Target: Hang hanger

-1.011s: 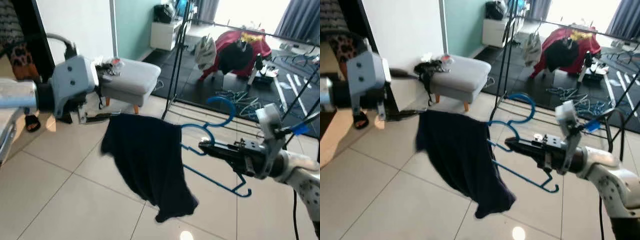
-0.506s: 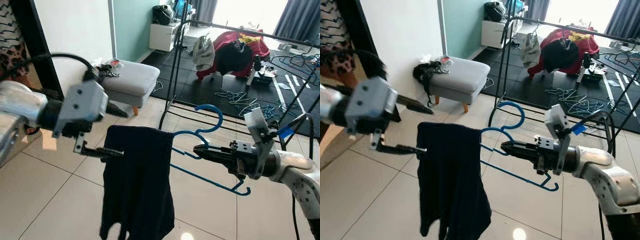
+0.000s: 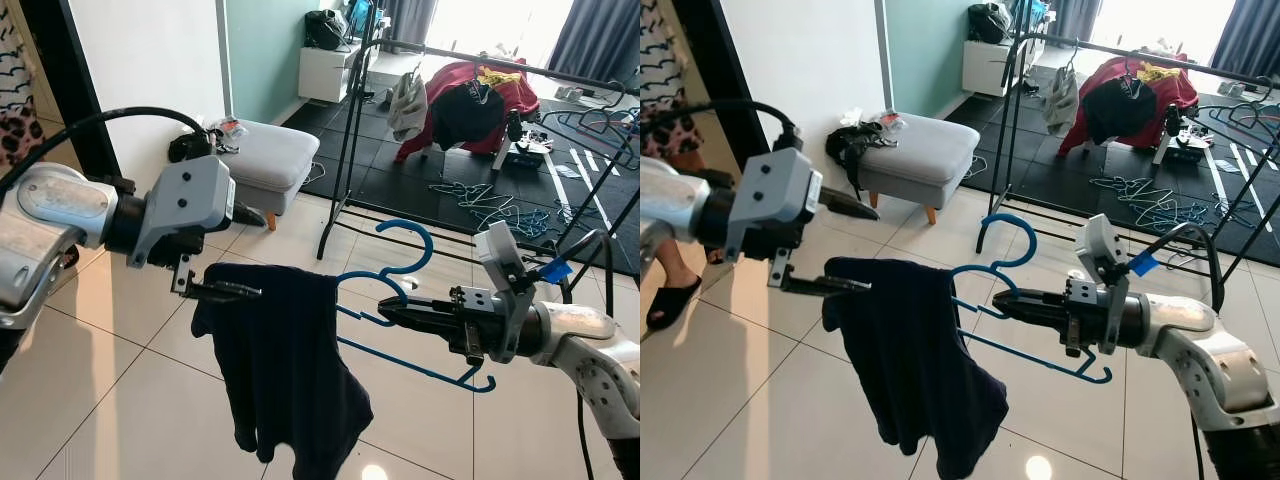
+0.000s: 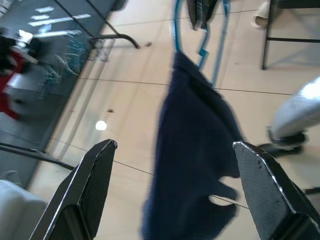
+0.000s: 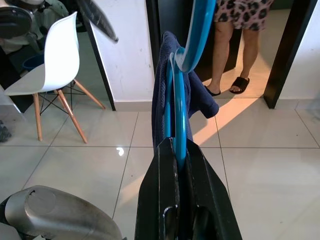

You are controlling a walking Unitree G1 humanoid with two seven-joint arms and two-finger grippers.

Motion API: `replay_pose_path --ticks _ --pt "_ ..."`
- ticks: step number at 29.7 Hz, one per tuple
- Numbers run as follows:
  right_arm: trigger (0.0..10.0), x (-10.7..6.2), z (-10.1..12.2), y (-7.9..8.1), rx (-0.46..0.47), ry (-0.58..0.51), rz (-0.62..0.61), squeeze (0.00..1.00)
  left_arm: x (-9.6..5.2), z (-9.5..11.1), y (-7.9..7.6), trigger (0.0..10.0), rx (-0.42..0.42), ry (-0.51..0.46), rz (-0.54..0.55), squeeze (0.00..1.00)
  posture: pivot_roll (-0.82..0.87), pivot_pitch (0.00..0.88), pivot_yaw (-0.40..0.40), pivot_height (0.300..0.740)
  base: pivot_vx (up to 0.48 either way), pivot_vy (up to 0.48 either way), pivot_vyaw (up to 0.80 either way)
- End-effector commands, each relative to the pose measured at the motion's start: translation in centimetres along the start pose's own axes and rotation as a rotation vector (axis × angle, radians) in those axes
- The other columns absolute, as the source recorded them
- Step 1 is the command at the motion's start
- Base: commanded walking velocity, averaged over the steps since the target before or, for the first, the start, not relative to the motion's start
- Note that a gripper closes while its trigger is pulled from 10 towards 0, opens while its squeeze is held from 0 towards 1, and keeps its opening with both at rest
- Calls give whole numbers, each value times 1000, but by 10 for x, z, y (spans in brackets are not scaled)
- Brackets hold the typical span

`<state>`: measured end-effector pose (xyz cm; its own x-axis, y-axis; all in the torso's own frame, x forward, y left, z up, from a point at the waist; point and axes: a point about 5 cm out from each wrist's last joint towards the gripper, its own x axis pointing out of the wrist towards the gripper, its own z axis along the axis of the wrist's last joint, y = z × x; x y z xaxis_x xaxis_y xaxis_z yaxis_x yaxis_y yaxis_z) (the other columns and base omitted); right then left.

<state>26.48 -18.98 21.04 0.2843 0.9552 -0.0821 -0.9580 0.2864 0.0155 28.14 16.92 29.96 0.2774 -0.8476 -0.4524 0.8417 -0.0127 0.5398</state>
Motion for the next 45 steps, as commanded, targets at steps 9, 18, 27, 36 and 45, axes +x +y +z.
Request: replay_pose_path --ticks 9,18,27,36,45 --pt "10000 9 8 6 -48 -27 58 0 22 -11 -7 10000 -70 3 -38 0 50 0 -55 740 0 0 0" --pt "10000 13 9 10 -54 -33 86 0 31 -14 -7 3451 -101 16 -41 0 52 0 -52 740 0 0 0" --pt "10000 14 10 9 -59 -33 88 0 31 -19 -13 0 -118 52 -93 0 51 0 -53 740 0 0 0" --pt "10000 14 11 9 -65 -37 85 0 32 -18 -16 0 -113 63 -124 0 52 0 -51 740 0 0 0" --pt "10000 14 12 8 -72 -45 81 0 34 -21 -20 0 -116 84 -146 0 49 0 -50 740 0 0 0"
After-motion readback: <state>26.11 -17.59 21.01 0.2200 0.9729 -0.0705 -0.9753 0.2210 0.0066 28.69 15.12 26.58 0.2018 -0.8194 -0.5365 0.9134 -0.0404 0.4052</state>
